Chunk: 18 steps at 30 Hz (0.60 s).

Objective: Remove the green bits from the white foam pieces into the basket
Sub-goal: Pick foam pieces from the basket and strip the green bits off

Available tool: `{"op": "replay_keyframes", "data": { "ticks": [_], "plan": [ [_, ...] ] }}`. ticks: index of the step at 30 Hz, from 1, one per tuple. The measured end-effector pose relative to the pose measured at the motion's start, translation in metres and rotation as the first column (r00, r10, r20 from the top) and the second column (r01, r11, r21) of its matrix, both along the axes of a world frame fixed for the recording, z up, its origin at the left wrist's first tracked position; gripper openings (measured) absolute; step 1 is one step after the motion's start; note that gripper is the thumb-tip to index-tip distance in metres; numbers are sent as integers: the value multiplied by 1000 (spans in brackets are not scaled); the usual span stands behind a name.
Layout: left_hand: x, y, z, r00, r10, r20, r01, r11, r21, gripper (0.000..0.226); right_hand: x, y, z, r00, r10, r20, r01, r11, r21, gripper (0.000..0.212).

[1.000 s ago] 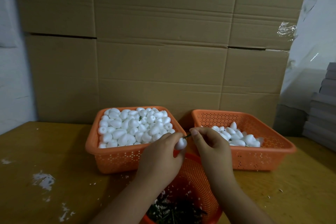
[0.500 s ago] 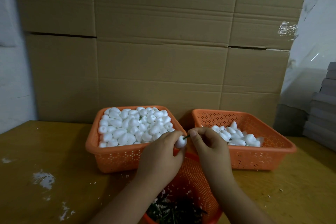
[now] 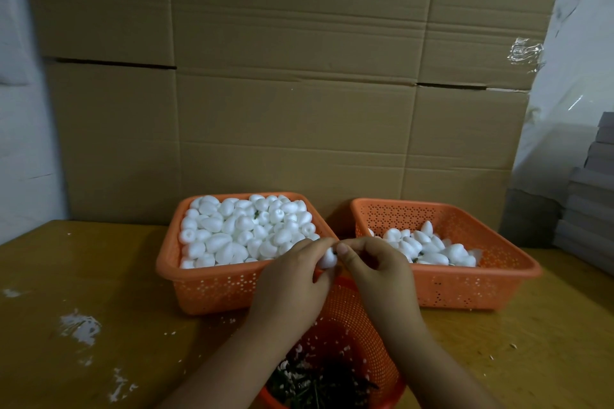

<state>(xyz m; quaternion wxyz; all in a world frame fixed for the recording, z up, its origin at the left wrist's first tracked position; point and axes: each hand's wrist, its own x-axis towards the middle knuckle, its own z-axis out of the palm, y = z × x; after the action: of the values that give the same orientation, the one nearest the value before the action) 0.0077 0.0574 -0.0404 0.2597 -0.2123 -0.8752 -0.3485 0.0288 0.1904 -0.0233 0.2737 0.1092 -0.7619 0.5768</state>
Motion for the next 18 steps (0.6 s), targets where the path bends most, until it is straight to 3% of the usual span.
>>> {"op": "replay_keyframes", "data": {
  "ticks": [18],
  "plan": [
    [3,4,4,1000,-3,-17,3,1000,15,15,-4,0,-6,999,-14,50,15,1000,-21,13]
  ]
}}
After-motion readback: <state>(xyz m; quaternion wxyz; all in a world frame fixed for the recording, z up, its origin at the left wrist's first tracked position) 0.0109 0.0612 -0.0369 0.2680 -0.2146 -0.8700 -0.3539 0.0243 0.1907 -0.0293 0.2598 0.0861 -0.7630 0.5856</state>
